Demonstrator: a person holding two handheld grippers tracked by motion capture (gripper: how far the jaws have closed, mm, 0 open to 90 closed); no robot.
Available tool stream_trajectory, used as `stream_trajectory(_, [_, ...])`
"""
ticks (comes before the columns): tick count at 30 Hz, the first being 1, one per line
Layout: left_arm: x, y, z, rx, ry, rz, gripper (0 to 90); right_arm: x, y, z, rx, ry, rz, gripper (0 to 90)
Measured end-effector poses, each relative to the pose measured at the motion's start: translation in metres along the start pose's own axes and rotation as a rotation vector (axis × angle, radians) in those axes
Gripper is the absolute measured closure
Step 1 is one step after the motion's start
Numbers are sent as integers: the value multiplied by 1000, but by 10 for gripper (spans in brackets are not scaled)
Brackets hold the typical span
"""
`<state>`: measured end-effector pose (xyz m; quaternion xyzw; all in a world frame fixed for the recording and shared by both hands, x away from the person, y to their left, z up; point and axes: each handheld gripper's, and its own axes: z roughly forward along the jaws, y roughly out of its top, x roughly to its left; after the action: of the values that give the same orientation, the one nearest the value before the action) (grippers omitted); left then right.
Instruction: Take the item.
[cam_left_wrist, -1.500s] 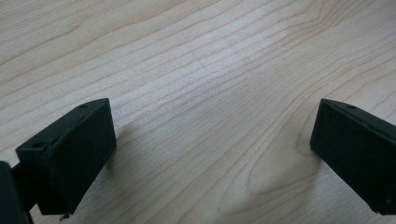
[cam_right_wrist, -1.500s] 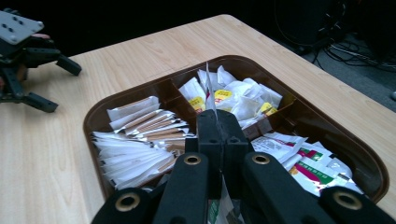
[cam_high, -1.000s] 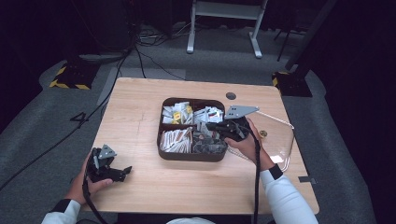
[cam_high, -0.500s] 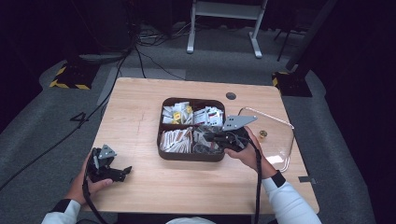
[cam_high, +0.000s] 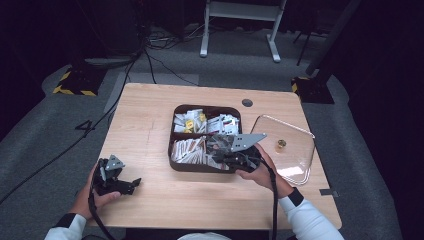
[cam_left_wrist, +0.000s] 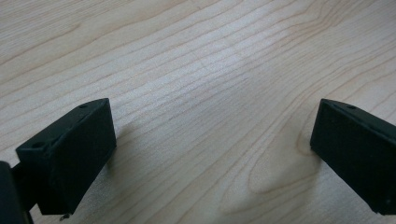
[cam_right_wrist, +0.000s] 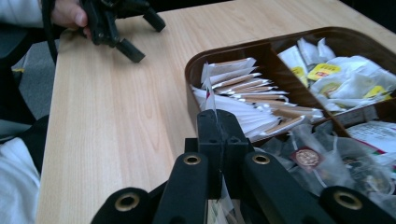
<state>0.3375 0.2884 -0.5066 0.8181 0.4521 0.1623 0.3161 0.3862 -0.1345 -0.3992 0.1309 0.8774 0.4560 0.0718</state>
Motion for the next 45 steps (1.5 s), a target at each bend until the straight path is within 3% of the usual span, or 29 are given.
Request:
stream_trajectory(27, [0, -1, -1, 1, 3, -2, 5, 26, -27, 30, 109, 100, -34, 899])
stream_trajectory(45, [0, -1, -1, -1, 3, -5, 5, 45, -38, 38, 142, 189, -30, 893])
